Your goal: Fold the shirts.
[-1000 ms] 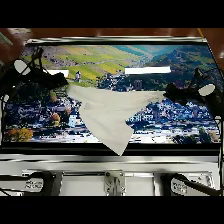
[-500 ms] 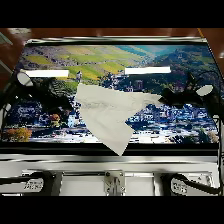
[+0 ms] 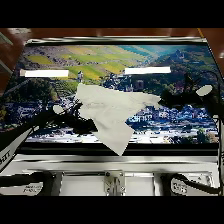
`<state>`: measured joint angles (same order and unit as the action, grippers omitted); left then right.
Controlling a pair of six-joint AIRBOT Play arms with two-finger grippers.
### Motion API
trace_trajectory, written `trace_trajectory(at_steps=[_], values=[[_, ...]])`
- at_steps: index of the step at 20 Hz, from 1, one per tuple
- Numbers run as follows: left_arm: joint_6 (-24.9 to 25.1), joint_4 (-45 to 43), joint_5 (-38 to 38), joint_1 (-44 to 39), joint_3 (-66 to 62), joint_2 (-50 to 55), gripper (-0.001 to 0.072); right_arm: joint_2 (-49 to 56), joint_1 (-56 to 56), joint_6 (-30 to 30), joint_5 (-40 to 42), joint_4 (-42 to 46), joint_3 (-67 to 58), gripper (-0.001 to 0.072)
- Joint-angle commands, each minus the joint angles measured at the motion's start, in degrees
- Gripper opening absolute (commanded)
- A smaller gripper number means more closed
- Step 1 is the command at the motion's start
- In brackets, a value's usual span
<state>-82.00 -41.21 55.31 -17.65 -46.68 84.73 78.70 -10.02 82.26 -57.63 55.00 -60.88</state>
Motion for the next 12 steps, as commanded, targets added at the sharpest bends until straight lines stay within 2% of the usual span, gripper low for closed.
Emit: trace_trajectory(at_steps=[1,2,3,5,7,10,12], values=[[0.3,4.0,-6.6,-2.0,0.9,1.7,0.0211,0.0,0.0,-0.3,-0.1,0.0,0.0,0.0076],[0.4,4.0,-7.4,-1.8,0.5,1.7,0.0075,0.0,0.0,-0.3,-0.1,0.0,0.0,0.0076],[1.5,3.9,-7.3,-1.4,-0.4,1.4,0.0039,0.0,0.0,-0.4,-0.4,-0.1,0.0,0.0075],[3.4,2.3,-7.3,-0.6,-3.5,-1.8,0.0037,-0.9,-0.1,-2.6,-2.0,-1.1,0.0,0.0075],[2.5,-6.5,-6.4,0.7,-10.3,-9.3,0.0036,-4.4,0.0,-6.4,-2.5,-2.1,-0.5,0.0072],[-6.0,-24.2,0.5,5.8,-27.2,-20.8,0.0036,-12.3,0.0,-9.6,-1.8,-1.9,-6.5,0.0069],[-6.8,-29.5,1.9,10.1,-41.3,-27.5,0.0037,-17.9,0.0,-9.5,-1.9,-1.7,-13.0,0.0069]])
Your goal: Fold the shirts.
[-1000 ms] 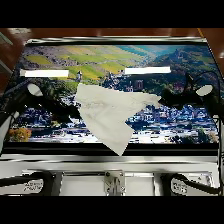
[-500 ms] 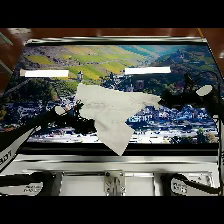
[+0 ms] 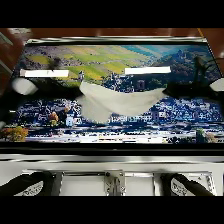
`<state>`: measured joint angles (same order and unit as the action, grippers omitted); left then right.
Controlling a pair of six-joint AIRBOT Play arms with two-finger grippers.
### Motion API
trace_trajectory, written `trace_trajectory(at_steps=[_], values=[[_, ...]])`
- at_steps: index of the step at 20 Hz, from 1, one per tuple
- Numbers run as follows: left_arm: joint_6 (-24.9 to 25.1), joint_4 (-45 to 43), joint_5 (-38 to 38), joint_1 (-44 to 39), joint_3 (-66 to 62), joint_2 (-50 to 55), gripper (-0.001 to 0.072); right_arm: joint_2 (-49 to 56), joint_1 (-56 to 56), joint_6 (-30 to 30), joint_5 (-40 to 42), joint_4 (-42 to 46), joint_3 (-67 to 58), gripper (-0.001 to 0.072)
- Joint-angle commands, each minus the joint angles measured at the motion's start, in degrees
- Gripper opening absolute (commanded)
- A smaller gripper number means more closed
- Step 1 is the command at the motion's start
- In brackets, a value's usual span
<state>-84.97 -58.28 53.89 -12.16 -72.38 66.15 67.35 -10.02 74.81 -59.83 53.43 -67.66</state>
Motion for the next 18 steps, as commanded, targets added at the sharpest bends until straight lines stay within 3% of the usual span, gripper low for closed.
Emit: trace_trajectory(at_steps=[1,4,7,9,13,18], values=[[-3.8,-13.2,3.0,6.7,-22.2,-11.4,0.0038,-9.6,0.0,-1.6,0.3,-0.2,-9.9,0.0069],[-3.8,-14.7,3.1,12.2,-38.7,-16.3,0.0038,-17.4,0.0,5.7,0.2,3.7,-18.9,0.0069],[-3.9,-15.0,4.5,14.9,-44.5,-19.6,0.0037,-23.3,0.0,12.6,-3.3,7.9,-21.9,0.0069],[-3.9,-17.0,7.8,15.1,-44.5,-21.3,0.0038,-25.4,0.0,14.7,-12.9,9.7,-21.9,0.0069],[-4.9,-22.6,21.4,15.1,-41.5,-21.4,0.0038,-25.4,0.0,18.2,-35.9,13.4,-20.5,0.0069],[-4.9,-22.5,22.8,15.1,-24.3,-21.2,0.0039,-25.4,0.0,18.2,-41.9,17.7,-3.7,0.0069]])
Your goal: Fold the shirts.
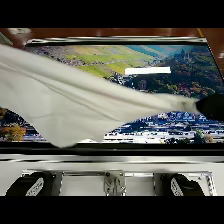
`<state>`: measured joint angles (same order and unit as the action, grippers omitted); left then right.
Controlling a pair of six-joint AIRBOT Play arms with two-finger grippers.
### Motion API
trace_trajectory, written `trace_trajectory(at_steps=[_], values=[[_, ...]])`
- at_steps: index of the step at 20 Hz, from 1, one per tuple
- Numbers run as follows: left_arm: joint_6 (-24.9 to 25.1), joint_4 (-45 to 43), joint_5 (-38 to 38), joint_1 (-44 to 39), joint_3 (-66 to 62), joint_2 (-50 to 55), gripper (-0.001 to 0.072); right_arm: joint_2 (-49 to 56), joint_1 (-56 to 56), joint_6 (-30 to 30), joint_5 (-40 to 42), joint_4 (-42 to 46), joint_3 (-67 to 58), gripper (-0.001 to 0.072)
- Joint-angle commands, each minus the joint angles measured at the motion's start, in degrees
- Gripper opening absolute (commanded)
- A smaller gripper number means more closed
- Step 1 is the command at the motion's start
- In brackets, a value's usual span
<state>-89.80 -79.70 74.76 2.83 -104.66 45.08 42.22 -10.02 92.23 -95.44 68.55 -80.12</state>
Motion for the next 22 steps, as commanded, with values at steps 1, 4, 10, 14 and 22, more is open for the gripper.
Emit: trace_trajectory(at_steps=[1,4,10,14,22], values=[[-0.1,-0.3,0.7,0.1,12.4,0.3,0.0039,-0.2,0.0,0.8,-5.1,1.9,14.8,0.0069],[-0.1,3.1,-5.6,-1.5,24.1,1.9,0.0039,2.0,0.0,0.8,2.1,-3.7,30.1,0.0076],[-0.1,3.5,-26.8,-5.5,33.8,11.9,0.0039,18.8,-2.1,2.3,40.0,-14.7,34.1,0.009],[-0.1,7.3,-28.1,-5.8,33.8,23.6,0.0094,30.4,-3.1,0.7,49.6,-24.1,33.5,0.0522],[0.6,9.0,-6.1,-1.5,39.7,30.4,0.0714,32.6,5.0,-16.0,32.8,-17.4,33.5,0.0523]])
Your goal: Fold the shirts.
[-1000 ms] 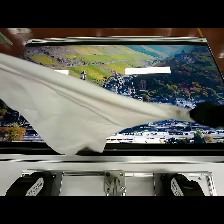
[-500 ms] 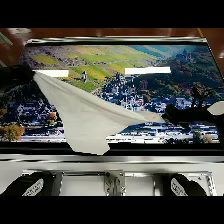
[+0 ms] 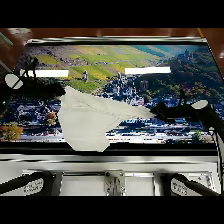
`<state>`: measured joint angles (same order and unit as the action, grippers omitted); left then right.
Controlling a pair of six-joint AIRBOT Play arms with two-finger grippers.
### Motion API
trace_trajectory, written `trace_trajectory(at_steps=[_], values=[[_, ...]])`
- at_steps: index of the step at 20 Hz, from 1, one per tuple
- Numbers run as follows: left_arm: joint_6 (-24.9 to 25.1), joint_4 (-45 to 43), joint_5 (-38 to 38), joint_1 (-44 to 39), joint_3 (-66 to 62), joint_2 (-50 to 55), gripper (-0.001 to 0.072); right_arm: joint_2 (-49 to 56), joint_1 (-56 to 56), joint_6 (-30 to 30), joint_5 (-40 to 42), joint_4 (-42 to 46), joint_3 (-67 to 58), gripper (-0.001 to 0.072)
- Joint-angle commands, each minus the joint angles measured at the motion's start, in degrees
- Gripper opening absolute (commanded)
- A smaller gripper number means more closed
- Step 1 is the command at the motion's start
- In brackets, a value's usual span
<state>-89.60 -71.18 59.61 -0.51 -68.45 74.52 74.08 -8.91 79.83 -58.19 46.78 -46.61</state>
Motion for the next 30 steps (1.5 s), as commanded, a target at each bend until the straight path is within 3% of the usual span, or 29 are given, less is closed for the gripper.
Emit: trace_trajectory(at_steps=[1,4,6,12,20,30], values=[[0.4,0.5,10.7,2.5,6.4,0.0,0.0714,0.7,5.4,-3.1,-2.2,4.3,0.0,0.0523],[0.4,1.7,10.0,3.0,17.5,-5.2,0.0715,0.8,8.8,-1.7,4.3,-0.9,0.0,0.0524],[0.4,4.8,6.4,3.0,24.7,-8.7,0.0715,1.3,11.7,-2.2,5.2,-2.4,0.0,0.0675],[0.4,11.2,-0.3,3.0,35.2,-9.8,0.0715,8.5,17.9,-3.8,4.8,-10.0,0.0,0.0674],[6.3,10.7,6.0,8.0,36.3,-9.9,0.0715,11.6,23.1,-2.0,5.2,-12.5,0.0,0.0673],[6.5,12.0,-5.5,7.9,38.7,-9.2,0.0705,11.6,27.8,2.2,14.5,-16.8,0.0,0.0672]])
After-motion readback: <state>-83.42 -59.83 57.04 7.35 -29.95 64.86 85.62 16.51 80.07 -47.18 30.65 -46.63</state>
